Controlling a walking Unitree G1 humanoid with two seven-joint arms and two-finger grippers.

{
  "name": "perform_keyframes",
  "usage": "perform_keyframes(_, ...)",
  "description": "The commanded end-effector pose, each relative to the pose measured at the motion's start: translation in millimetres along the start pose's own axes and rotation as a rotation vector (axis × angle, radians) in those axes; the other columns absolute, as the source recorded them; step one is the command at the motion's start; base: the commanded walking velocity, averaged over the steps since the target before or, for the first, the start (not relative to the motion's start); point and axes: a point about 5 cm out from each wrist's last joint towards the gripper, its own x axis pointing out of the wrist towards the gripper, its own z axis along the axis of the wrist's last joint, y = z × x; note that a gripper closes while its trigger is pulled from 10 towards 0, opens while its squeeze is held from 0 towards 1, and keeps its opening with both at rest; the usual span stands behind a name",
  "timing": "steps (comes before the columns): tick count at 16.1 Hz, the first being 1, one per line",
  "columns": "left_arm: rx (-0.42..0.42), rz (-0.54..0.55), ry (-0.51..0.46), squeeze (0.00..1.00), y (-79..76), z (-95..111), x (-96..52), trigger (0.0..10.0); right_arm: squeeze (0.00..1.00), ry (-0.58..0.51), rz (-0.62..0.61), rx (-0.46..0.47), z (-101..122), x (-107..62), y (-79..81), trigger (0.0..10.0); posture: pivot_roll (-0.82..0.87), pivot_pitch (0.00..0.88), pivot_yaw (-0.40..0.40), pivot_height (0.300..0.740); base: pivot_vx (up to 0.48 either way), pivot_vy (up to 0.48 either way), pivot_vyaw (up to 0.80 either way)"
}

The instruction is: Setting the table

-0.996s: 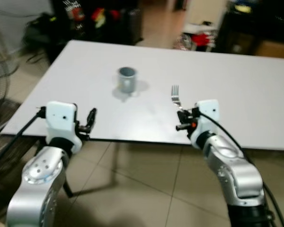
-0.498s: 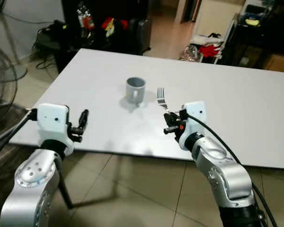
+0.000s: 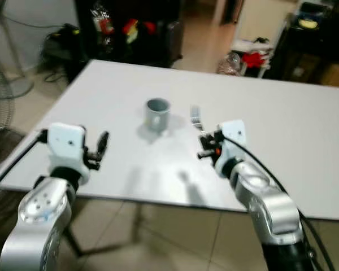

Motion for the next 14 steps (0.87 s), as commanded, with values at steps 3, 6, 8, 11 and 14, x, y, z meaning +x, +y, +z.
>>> perform_keyframes(3,0.026,-0.152,0.038,0.00,-15.1,-3.3,-2.5,10.0,0.00,0.136,-0.162,0.006,-19.5,8.9,-23.4,10.0,0.07,0.000,-0.030,0.740,0.000,0.000,0.00)
perform_keyframes(6,0.041,-0.201,0.050,0.00,-15.7,-3.4,-4.1,10.0,0.00,0.194,-0.198,-0.007,-28.0,17.5,-24.9,10.0,0.08,0.000,-0.030,0.740,0.000,0.000,0.00)
perform_keyframes(8,0.057,-0.247,0.068,0.00,-17.0,-5.3,-6.6,10.0,0.00,0.230,-0.196,-0.008,-32.4,24.1,-23.1,10.0,0.09,0.000,-0.033,0.740,0.000,0.000,0.00)
perform_keyframes(11,0.059,-0.324,0.088,0.00,-23.4,-6.3,-13.5,10.0,0.00,0.258,-0.198,-0.005,-35.8,29.0,-25.7,10.0,0.09,0.000,-0.039,0.740,0.000,0.000,0.00)
perform_keyframes(14,0.018,-0.371,0.099,0.00,-27.9,-8.2,-18.8,10.0,0.00,0.269,-0.185,-0.006,-39.4,36.2,-23.0,10.0,0.09,0.000,-0.042,0.740,0.000,0.000,0.00)
